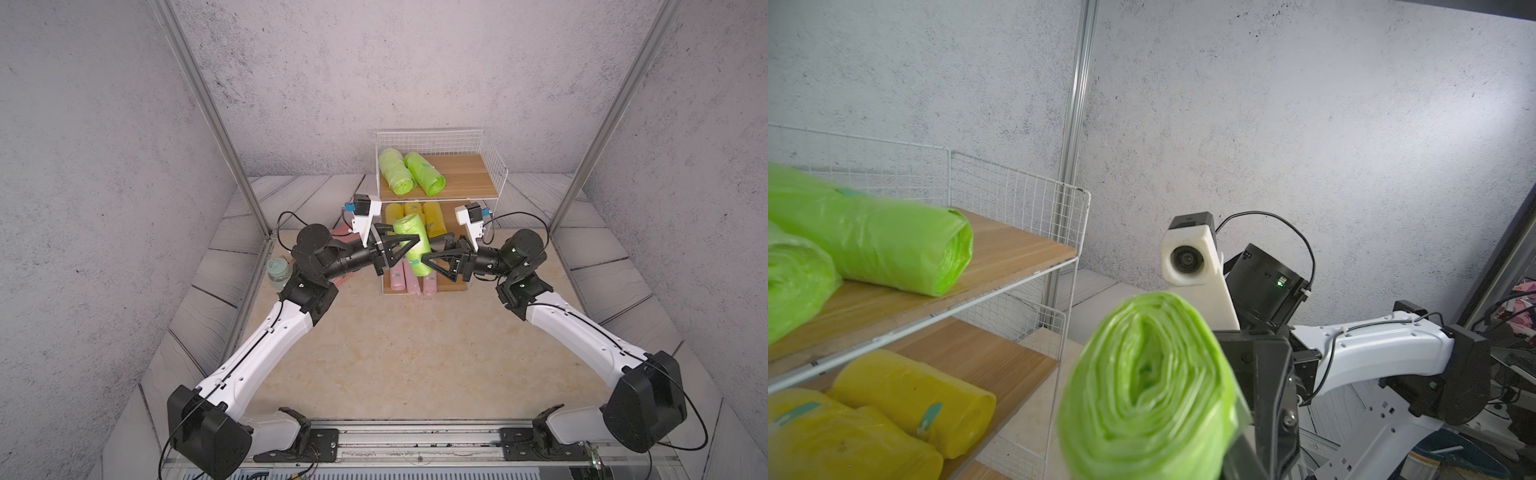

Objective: Sort the rolls of trash bags by color and place them on the shelf
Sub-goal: Adjust the roll of trash bags.

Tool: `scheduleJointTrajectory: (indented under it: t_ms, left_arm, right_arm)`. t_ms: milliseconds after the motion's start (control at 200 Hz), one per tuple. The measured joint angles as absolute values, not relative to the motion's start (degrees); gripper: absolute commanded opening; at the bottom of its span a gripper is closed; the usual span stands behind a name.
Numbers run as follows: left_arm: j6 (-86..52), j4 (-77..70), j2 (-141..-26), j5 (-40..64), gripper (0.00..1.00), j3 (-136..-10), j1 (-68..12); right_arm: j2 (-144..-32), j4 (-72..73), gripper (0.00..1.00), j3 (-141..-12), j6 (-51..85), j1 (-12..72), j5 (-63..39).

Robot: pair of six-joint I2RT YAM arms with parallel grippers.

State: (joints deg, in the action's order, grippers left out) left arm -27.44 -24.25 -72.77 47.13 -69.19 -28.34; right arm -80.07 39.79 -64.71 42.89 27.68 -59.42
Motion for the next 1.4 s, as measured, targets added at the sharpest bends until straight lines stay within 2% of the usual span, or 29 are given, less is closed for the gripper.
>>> scheduleJointTrajectory:
  t_ms: [190,300,651,741,801,841,876,936,996,1241,1401]
  left_arm:
    - [-28.4,-26.6,-72.8,47.2,0.0,-69.1,-28.3]
    - [-28.6,-27.2,-72.8,47.1,0.0,-68.7,-28.2]
    - [-28.7,-27.6,-72.8,46.7,0.0,-68.1,-28.0]
    - [-28.4,-27.1,-72.8,46.7,0.22,-68.1,-28.0]
    - [-28.0,-26.6,-72.8,46.7,0.48,-68.1,-28.0]
    - [-27.4,-26.2,-72.8,46.5,0.62,-68.1,-28.0]
    - [-26.8,-25.9,-72.7,46.4,0.7,-68.1,-28.0]
    - [-25.8,-24.7,-72.5,46.2,0.8,-68.1,-28.0]
    - [-25.3,-23.3,-72.2,46.2,0.85,-68.1,-28.0]
    - [-21.2,-19.5,-69.6,45.4,0.97,-68.1,-28.0]
    - [-18.2,-16.0,-67.6,43.9,0.97,-68.1,-28.0]
  right_arm:
    - [-81.5,42.0,0.69,-64.8,45.1,27.7,-60.3]
    - [-82.4,43.7,0.62,-65.0,46.7,27.7,-61.2]
    - [-82.8,45.1,0.14,-65.3,48.5,27.8,-63.1]
    - [-82.7,44.3,0.02,-65.3,47.9,27.8,-63.1]
    - [-82.6,43.1,0.0,-65.4,47.0,27.8,-63.2]
    - [-82.6,41.4,0.0,-65.8,46.2,27.8,-63.2]
    - [-82.5,39.3,0.0,-66.3,45.2,27.7,-63.1]
    - [-82.2,34.5,0.0,-67.1,42.5,27.7,-62.7]
    - [-81.3,28.4,0.0,-68.2,38.9,27.6,-62.0]
    - [-75.9,5.7,0.0,-75.7,25.1,25.1,-58.3]
    - [-75.3,-5.8,0.0,-84.0,18.2,22.8,-53.5]
